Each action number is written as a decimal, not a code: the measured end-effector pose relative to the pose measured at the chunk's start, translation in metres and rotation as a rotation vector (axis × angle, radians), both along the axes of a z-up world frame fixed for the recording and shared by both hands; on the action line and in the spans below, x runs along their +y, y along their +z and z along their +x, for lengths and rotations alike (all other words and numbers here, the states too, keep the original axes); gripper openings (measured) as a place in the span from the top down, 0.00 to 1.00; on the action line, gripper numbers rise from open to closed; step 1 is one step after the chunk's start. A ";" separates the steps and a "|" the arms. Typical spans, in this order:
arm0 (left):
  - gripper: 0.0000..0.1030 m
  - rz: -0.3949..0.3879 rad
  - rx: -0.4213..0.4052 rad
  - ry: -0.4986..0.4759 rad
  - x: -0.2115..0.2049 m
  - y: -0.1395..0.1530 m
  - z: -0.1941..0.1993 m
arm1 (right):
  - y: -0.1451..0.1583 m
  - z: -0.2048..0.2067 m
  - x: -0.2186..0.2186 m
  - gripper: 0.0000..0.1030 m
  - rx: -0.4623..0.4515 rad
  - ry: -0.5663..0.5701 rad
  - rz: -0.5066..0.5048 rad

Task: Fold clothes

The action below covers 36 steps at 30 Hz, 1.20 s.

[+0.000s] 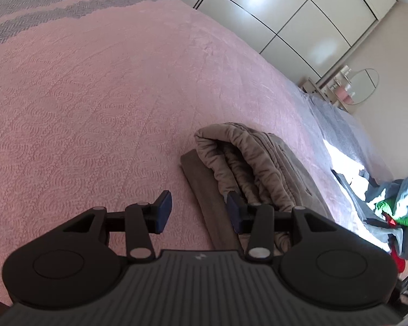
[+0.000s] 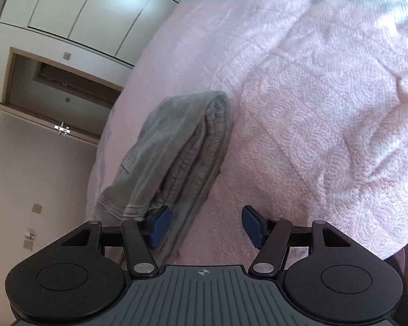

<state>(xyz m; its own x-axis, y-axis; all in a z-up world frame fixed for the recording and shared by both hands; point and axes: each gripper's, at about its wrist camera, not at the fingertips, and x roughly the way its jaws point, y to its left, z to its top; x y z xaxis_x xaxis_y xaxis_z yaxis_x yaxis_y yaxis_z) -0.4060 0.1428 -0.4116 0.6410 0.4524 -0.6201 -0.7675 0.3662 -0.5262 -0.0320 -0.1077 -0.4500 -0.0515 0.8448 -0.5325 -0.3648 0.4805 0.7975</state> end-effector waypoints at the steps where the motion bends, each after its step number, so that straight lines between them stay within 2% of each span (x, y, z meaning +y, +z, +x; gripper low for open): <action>1: 0.62 0.010 0.001 -0.005 0.004 0.002 0.000 | 0.003 -0.001 0.001 0.39 -0.010 -0.010 0.005; 3: 0.63 0.034 -0.001 -0.019 0.014 0.006 -0.001 | 0.009 -0.002 0.005 0.39 -0.026 -0.032 0.014; 7: 0.63 0.107 -0.035 -0.111 0.056 0.027 0.014 | 0.003 0.005 0.024 0.39 0.030 -0.102 0.036; 9: 0.63 0.125 -0.020 -0.184 0.085 0.036 0.032 | 0.001 0.010 0.037 0.39 0.066 -0.134 0.043; 12: 0.64 0.108 0.049 -0.283 0.128 0.047 0.068 | 0.006 0.014 0.050 0.39 0.102 -0.182 0.033; 14: 0.64 0.063 0.078 -0.366 0.151 0.052 0.095 | 0.014 0.015 0.055 0.39 0.131 -0.199 0.011; 19: 0.64 -0.117 0.189 -0.523 0.194 0.063 0.156 | 0.048 0.008 0.059 0.40 0.229 -0.235 -0.067; 23: 0.64 -0.207 0.224 -0.646 0.218 0.064 0.196 | 0.068 0.000 0.063 0.40 0.291 -0.278 -0.110; 26: 0.63 -0.268 0.244 -0.731 0.230 0.050 0.222 | 0.071 -0.008 0.068 0.41 0.307 -0.339 -0.110; 27: 0.63 -0.289 0.259 -0.744 0.235 0.043 0.226 | 0.069 -0.010 0.070 0.43 0.301 -0.375 -0.114; 28: 0.63 -0.311 0.276 -0.756 0.239 0.034 0.232 | 0.067 -0.012 0.071 0.50 0.297 -0.411 -0.116; 32: 0.63 -0.361 0.345 -0.811 0.245 0.006 0.249 | 0.060 -0.018 0.071 0.51 0.305 -0.535 -0.144; 36: 0.63 -0.405 0.359 -0.850 0.252 -0.011 0.255 | 0.054 -0.026 0.076 0.56 0.320 -0.569 -0.151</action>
